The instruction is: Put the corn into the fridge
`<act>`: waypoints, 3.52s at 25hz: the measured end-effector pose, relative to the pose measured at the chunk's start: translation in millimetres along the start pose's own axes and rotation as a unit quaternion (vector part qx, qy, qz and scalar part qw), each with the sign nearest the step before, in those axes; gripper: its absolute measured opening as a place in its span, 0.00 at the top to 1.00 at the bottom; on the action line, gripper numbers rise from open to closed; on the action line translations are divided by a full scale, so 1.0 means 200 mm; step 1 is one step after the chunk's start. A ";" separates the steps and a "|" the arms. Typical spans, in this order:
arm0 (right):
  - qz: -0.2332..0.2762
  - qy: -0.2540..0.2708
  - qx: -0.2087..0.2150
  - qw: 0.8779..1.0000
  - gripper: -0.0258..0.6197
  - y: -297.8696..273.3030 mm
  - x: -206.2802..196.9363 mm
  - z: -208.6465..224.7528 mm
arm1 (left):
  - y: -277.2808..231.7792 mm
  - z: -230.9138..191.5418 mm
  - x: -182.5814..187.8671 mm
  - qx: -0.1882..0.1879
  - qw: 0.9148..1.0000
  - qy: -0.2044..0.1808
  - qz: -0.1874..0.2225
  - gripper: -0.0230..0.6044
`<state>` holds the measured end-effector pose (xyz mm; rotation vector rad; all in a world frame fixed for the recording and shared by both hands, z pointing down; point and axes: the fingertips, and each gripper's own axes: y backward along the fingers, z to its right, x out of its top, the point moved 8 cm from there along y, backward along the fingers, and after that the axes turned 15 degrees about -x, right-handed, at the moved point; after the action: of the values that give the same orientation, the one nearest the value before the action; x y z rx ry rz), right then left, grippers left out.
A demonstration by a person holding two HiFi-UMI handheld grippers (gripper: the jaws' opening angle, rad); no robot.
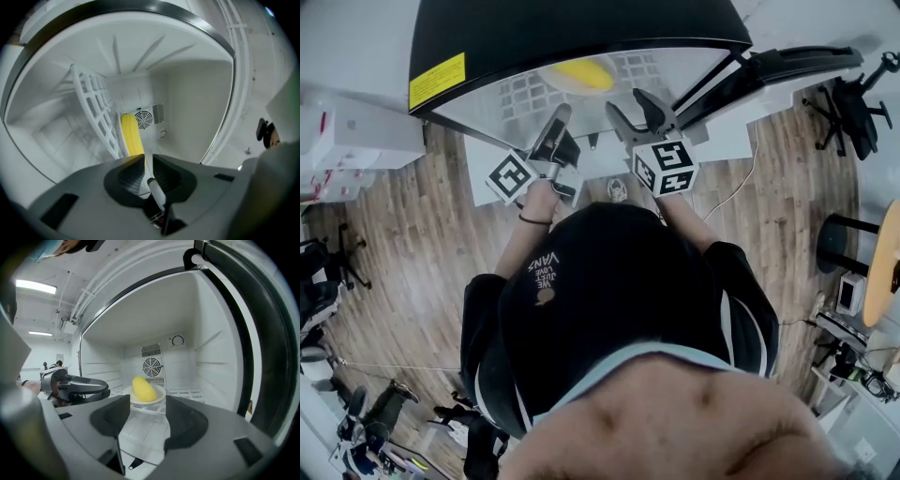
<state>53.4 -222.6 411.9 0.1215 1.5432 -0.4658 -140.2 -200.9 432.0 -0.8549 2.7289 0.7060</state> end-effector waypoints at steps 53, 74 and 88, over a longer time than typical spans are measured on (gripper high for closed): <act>-0.007 -0.019 -0.083 0.996 0.83 0.44 -0.18 -0.27 | 0.38 0.21 -0.10 0.007 0.911 -0.335 -0.241 0.87; -0.006 -0.020 -0.087 0.996 0.90 0.55 -0.25 -0.30 | 0.49 0.19 -0.16 0.016 0.915 -0.327 -0.235 0.87; -0.011 -0.003 -0.072 0.997 0.94 0.59 -0.26 -0.34 | 0.53 0.19 -0.20 0.025 0.916 -0.320 -0.241 0.87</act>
<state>35.5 -80.1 434.9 -0.0078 1.5687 -0.3696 -167.7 -86.2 452.9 -1.0098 1.8538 0.6547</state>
